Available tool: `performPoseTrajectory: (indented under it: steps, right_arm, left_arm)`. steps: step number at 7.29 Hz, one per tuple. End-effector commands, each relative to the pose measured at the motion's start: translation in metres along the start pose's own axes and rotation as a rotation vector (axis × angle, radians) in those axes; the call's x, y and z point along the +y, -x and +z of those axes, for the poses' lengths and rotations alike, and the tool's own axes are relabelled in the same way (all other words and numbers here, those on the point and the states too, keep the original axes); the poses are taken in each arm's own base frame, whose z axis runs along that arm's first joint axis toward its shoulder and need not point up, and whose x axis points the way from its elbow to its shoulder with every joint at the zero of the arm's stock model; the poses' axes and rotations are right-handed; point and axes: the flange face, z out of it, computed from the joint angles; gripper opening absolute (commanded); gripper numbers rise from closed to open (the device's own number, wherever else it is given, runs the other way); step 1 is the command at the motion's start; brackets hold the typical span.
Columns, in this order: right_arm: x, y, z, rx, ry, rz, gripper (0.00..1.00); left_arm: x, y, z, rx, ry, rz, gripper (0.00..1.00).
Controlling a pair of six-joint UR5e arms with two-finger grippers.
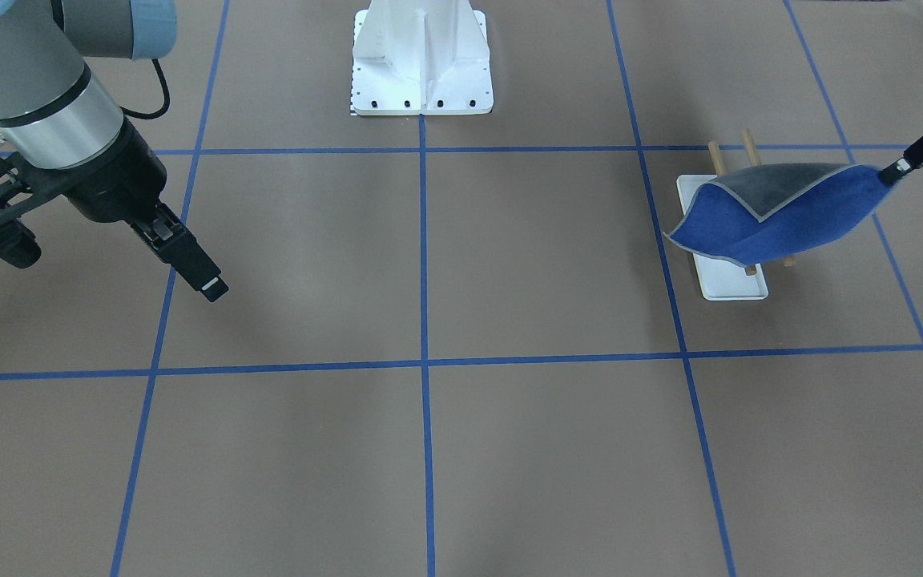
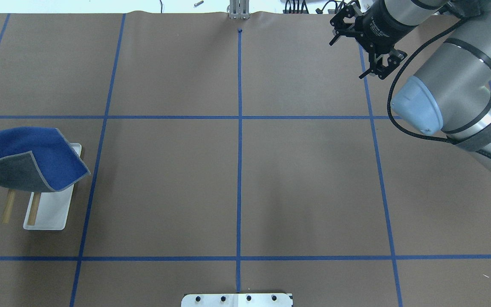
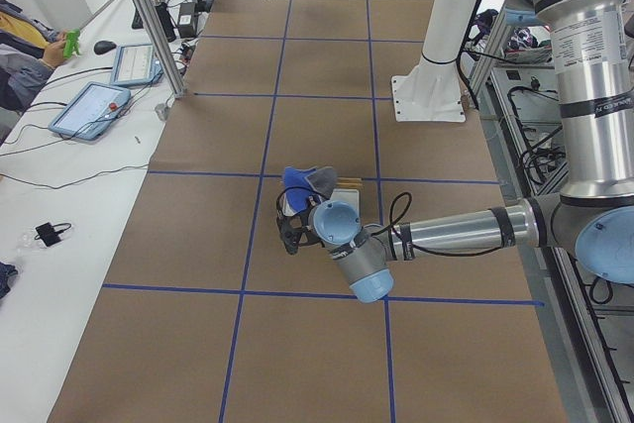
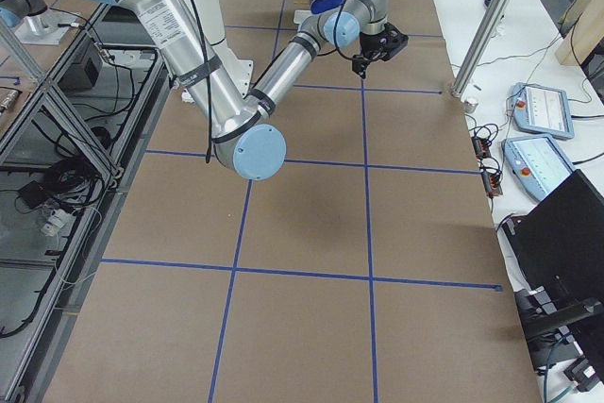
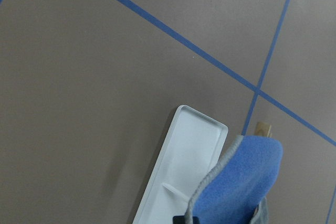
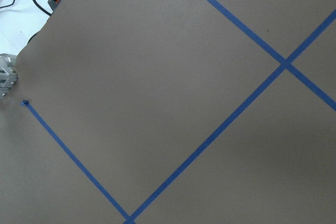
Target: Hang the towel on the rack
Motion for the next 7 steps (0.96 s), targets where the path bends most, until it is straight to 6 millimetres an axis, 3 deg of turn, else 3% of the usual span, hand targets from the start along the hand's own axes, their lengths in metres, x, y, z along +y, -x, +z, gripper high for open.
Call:
performPoseTrajectory:
  steps: [1, 3, 5, 6, 7]
  right_arm:
    - [-0.009, -0.006, 0.002, 0.008, -0.007, -0.013, 1.0]
    - [-0.023, -0.019, 0.005, 0.023, -0.012, -0.073, 1.0]
    - [-0.057, -0.052, 0.012, 0.067, -0.023, -0.233, 1.0]
    - [-0.088, -0.075, 0.008, 0.091, -0.031, -0.365, 1.0]
    - [-0.132, -0.112, -0.002, 0.114, -0.02, -0.493, 1.0]
  left_arm:
    - [-0.003, 0.003, 0.001, -0.005, -0.012, -0.004, 0.98]
    - [-0.01, -0.006, -0.002, 0.001, -0.075, 0.033, 0.98]
    - [-0.029, -0.003, -0.006, -0.039, -0.29, 0.172, 0.98]
    - [-0.035, 0.005, -0.007, -0.094, -0.323, 0.333, 0.98]
    - [-0.041, 0.018, -0.011, -0.17, -0.353, 0.46, 0.98]
